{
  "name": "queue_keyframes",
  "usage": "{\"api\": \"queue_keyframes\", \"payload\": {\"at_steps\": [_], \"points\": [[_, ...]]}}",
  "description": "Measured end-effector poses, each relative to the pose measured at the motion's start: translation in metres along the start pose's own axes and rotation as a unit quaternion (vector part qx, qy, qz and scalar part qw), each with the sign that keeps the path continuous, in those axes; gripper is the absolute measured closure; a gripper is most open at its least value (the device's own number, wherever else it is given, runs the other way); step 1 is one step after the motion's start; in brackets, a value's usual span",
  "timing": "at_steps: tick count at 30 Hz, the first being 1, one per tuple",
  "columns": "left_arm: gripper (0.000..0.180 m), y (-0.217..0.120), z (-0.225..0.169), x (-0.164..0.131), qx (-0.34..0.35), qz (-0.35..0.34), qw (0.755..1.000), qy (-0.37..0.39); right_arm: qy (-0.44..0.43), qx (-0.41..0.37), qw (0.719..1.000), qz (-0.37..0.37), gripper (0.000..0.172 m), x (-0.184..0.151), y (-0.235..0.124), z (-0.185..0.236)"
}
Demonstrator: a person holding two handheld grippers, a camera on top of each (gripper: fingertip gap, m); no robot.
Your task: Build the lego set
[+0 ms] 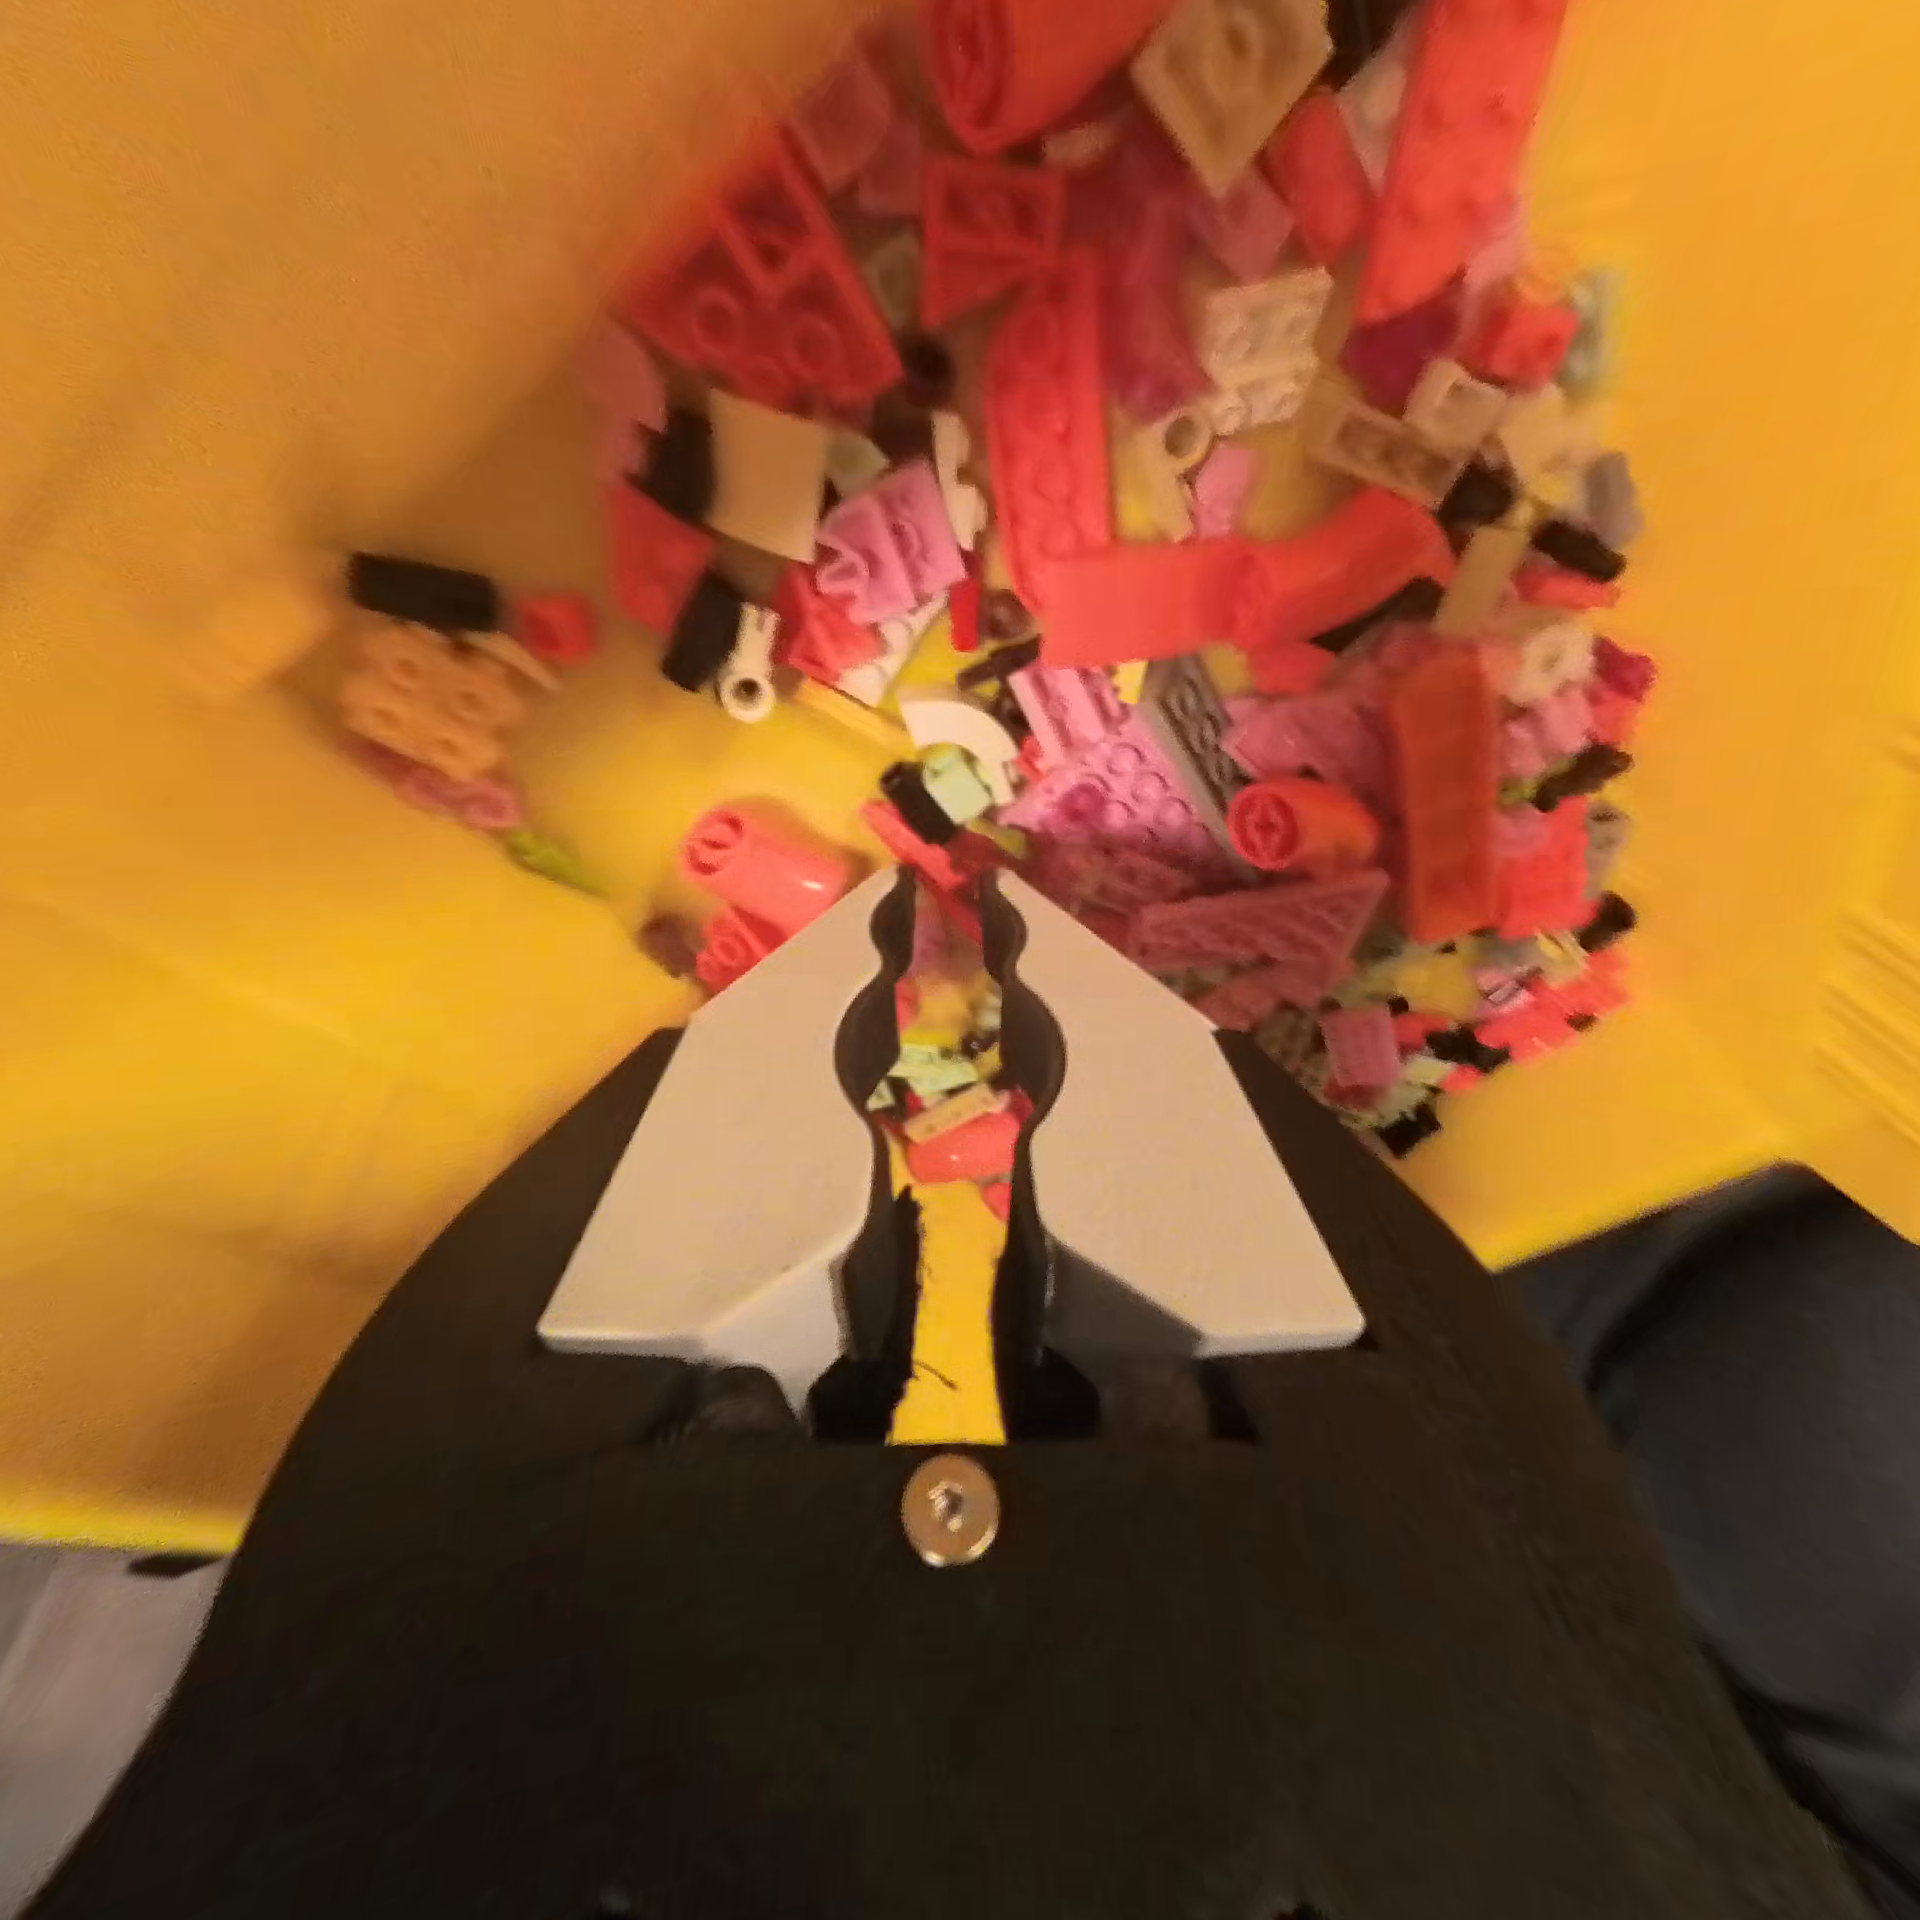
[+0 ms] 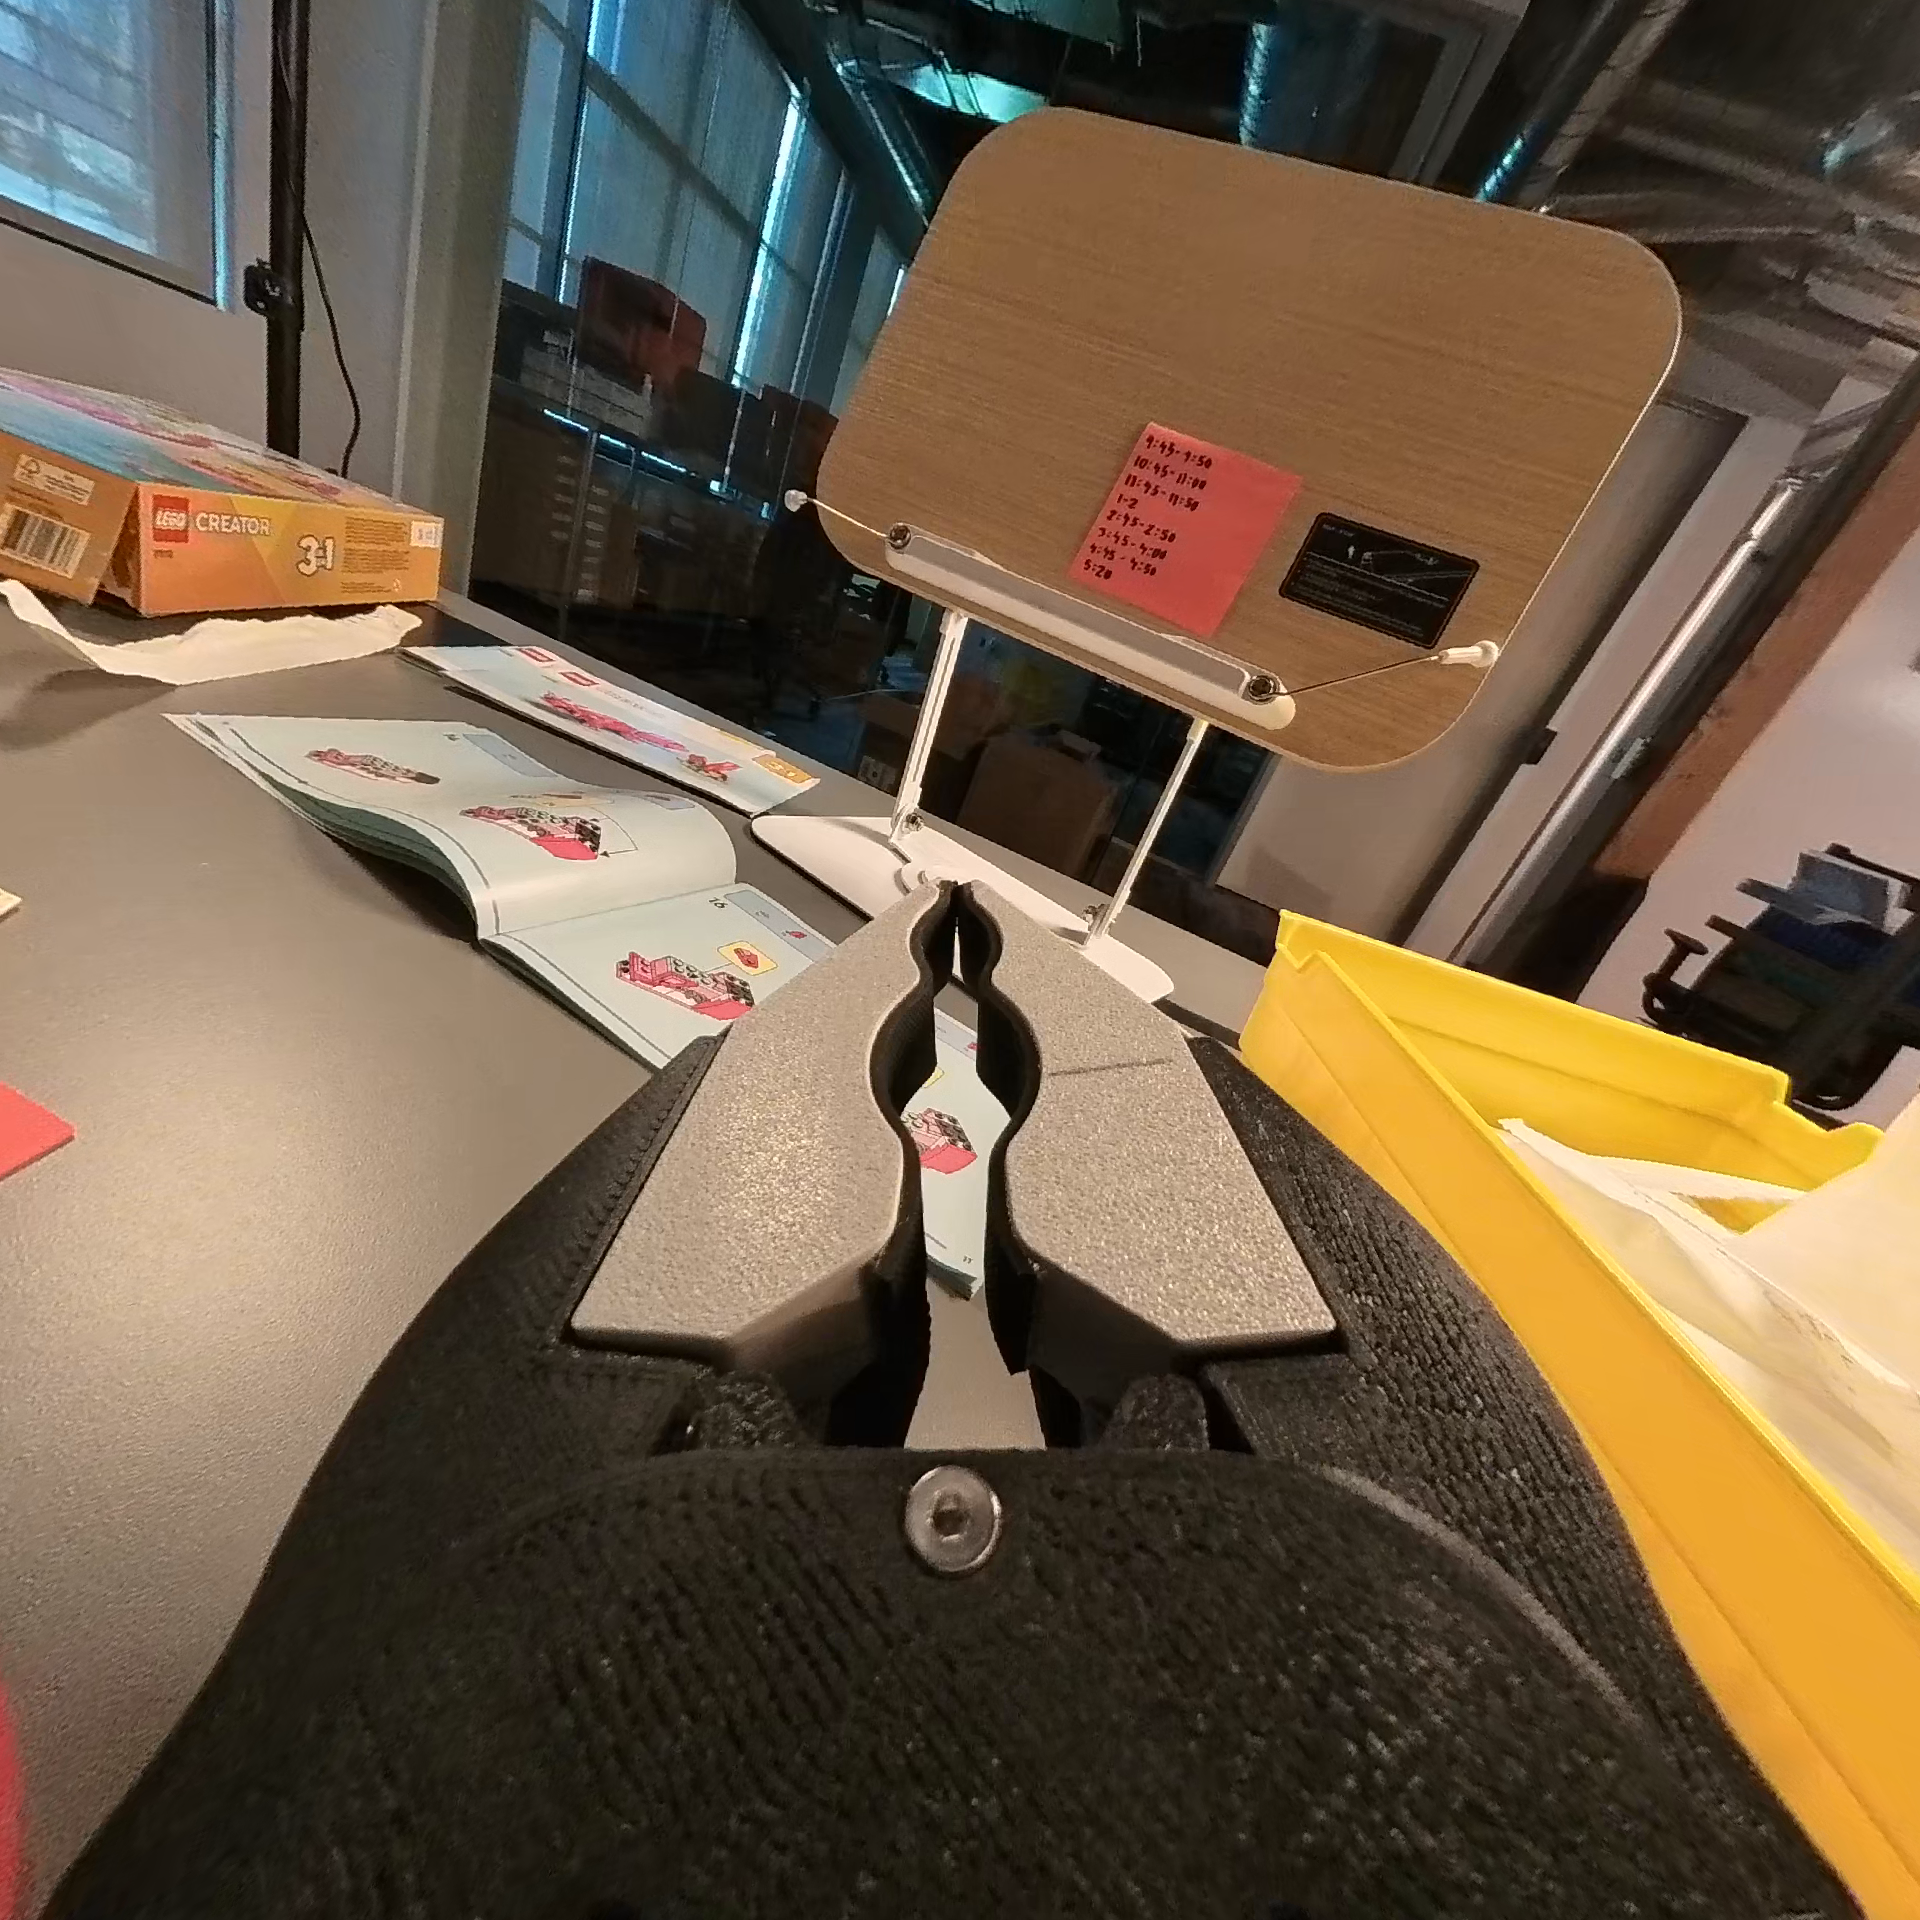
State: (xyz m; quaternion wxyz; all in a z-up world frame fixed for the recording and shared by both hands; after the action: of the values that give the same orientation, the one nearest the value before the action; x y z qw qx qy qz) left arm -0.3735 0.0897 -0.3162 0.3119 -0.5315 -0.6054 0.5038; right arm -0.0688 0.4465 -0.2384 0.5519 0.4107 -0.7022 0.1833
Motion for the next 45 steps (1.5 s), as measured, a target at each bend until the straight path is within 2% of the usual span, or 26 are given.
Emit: {"api": "queue_keyframes", "payload": {"at_steps": [2, 5, 7, 10, 17, 20, 22, 25, 26, 29, 31, 34, 36, 39, 45], "points": [[0.17, -0.007, 0.007, 0.011, 0.036, -0.042, 0.998, 0.004, 0.0, 0.0, 1.0, 0.0, 0.172, 0.0, 0.0, 0.0], [0.167, -0.019, 0.006, 0.035, 0.034, -0.131, 0.991, 0.014, -0.001, 0.001, 1.0, 0.0, 0.172, 0.0, 0.0, 0.001], [0.165, -0.021, 0.003, 0.044, 0.025, -0.158, 0.987, 0.024, -0.002, 0.001, 1.0, 0.0, 0.172, 0.0, 0.0, 0.001], [0.162, -0.013, -0.007, 0.044, -0.013, -0.142, 0.989, 0.029, -0.001, 0.001, 1.0, 0.0, 0.172, 0.0, 0.0, 0.0], [0.151, 0.005, -0.023, 0.029, -0.051, -0.084, 0.994, 0.044, -0.001, 0.002, 1.0, 0.0, 0.172, 0.0, 0.0, 0.001], [0.148, 0.0, -0.031, 0.037, -0.057, -0.119, 0.988, 0.078, 0.0, 0.002, 1.0, 0.0, 0.172, 0.0, 0.0, 0.001], [0.139, -0.002, -0.038, 0.041, -0.063, -0.135, 0.984, 0.102, 0.0, 0.002, 1.0, 0.0, 0.172, 0.0, 0.0, 0.001], [0.137, 0.002, -0.034, 0.039, -0.025, -0.114, 0.985, 0.124, -0.001, 0.002, 1.0, 0.0, 0.172, 0.0, 0.0, 0.001], [0.138, 0.004, -0.031, 0.037, -0.004, -0.104, 0.986, 0.132, -0.001, 0.002, 1.0, 0.0, 0.172, 0.0, 0.0, 0.001], [0.169, -0.001, -0.019, 0.039, 0.06, -0.105, 0.982, 0.147, 0.0, 0.002, 1.0, 0.0, 0.172, 0.0, 0.0, 0.001], [0.179, -0.011, -0.01, 0.045, 0.098, -0.132, 0.977, 0.139, -0.001, 0.002, 1.0, 0.0, 0.172, 0.0, 0.0, 0.001], [0.18, -0.023, -0.011, 0.054, 0.101, -0.18, 0.968, 0.14, -0.001, 0.002, 1.0, 0.001, 0.172, 0.0, 0.0, 0.001], [0.171, -0.024, -0.026, 0.06, 0.056, -0.201, 0.965, 0.155, -0.001, 0.002, 1.0, 0.0, 0.172, 0.0, 0.0, 0.001], [0.157, -0.014, -0.047, 0.061, -0.02, -0.19, 0.967, 0.168, -0.001, 0.002, 1.0, 0.0, 0.172, 0.0, 0.0, 0.001], [0.139, 0.005, -0.059, 0.057, -0.022, -0.145, 0.967, 0.209, -0.002, 0.002, 1.0, 0.0, 0.172, 0.0, 0.0, 0.001]]}}
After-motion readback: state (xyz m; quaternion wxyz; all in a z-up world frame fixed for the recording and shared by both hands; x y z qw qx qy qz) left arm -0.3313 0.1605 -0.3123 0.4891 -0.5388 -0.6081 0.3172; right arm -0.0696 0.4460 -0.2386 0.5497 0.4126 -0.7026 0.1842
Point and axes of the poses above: each gripper's, where its closed fingertips meet, y out along the fingers, x out of its top, z = x × y across the jaws, the point moved 2 cm from there along -y, back along the fingers, and after that the axes turned 9 degrees about -x, right-handed, at the moved point
